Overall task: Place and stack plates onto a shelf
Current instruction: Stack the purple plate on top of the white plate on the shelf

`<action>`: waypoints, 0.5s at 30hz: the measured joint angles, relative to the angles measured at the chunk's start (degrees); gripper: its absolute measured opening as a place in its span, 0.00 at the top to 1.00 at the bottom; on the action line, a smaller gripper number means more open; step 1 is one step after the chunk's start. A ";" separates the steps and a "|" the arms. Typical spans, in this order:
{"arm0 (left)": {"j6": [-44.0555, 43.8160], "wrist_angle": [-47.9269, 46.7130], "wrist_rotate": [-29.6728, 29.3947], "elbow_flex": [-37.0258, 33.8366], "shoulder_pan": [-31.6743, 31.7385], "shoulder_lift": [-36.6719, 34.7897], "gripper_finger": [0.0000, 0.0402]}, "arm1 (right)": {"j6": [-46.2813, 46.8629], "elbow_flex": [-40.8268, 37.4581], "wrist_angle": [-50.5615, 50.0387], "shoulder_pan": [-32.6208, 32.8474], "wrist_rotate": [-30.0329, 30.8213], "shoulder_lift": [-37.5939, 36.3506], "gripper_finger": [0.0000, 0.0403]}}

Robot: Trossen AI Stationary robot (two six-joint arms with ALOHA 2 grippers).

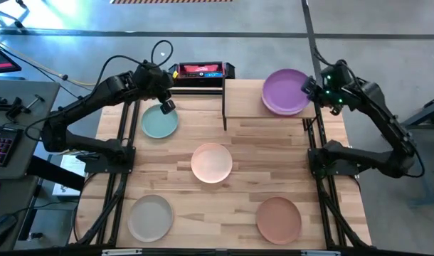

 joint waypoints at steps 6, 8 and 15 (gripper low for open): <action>3.60 -0.03 0.11 0.00 1.42 0.00 0.75 | 4.32 -1.39 -1.91 -0.06 3.18 -1.30 1.00; 3.74 -0.16 0.64 0.00 1.99 0.00 0.75 | 5.83 -4.81 2.35 0.23 3.14 -2.25 1.00; 5.24 -0.45 1.32 0.00 4.50 0.00 0.75 | 11.06 -17.27 19.86 1.19 2.40 -7.02 1.00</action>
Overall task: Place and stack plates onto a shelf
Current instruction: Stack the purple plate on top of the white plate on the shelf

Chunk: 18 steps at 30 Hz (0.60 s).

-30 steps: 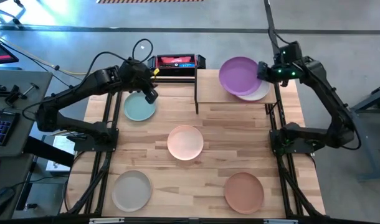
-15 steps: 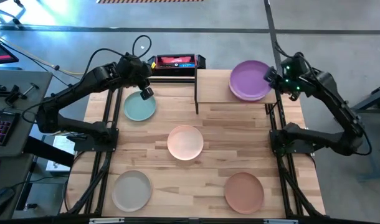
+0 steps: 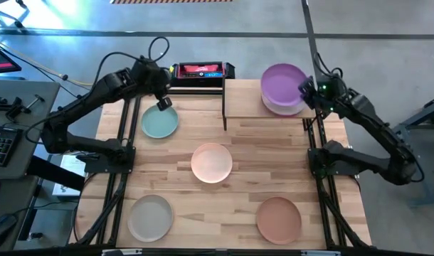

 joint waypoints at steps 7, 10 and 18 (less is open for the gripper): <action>-0.09 0.00 1.34 0.00 1.48 0.00 0.75 | 0.66 -1.05 -1.43 0.68 0.89 -0.40 1.00; -0.07 0.00 1.85 0.00 1.91 0.00 0.75 | 0.66 -1.05 -4.13 0.68 0.72 -0.40 1.00; -0.11 0.00 1.93 0.00 2.57 0.00 0.75 | 0.63 -1.05 -5.91 0.68 -0.61 0.78 1.00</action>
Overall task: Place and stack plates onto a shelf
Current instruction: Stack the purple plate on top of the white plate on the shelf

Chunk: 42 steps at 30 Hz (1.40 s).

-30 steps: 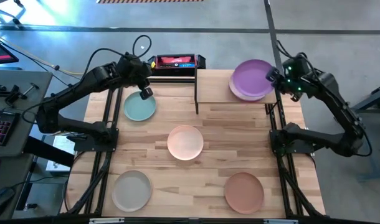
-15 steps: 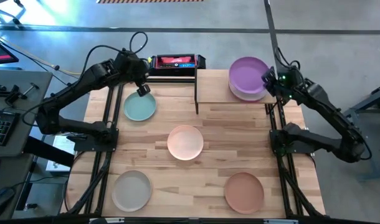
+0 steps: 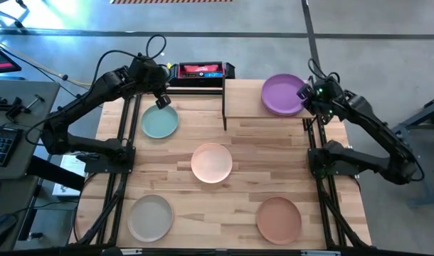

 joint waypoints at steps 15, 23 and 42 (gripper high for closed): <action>-0.61 -0.02 0.00 0.00 -0.02 0.00 0.75 | -2.60 0.00 -0.11 0.00 -2.21 2.10 1.00; -0.60 -0.02 0.00 0.00 -0.02 0.00 0.75 | -2.64 0.07 -3.33 0.00 -1.65 2.10 0.89; -0.64 0.00 0.00 0.00 -0.02 0.00 0.75 | -2.14 0.00 -1.50 0.00 -1.38 -3.54 0.77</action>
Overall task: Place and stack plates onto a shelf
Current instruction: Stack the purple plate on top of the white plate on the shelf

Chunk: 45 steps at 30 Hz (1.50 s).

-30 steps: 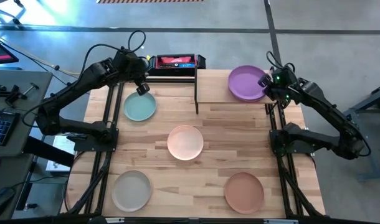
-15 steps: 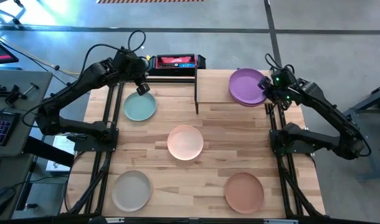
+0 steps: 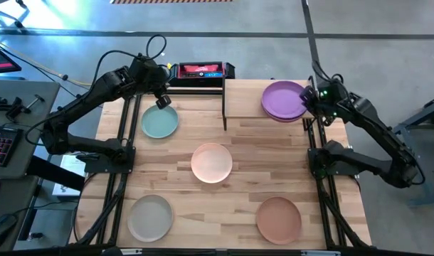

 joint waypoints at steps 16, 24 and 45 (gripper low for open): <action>-0.13 0.02 0.00 0.00 -0.01 0.00 0.75 | -2.19 0.02 -2.81 -0.06 0.81 0.87 0.77; -1.53 0.02 -0.01 0.00 -0.02 0.00 0.75 | -2.64 0.02 -2.49 -0.08 0.96 0.87 0.77; -1.55 0.03 0.00 0.00 -0.02 0.00 0.75 | -3.46 5.77 -7.67 -1.40 2.52 0.87 0.77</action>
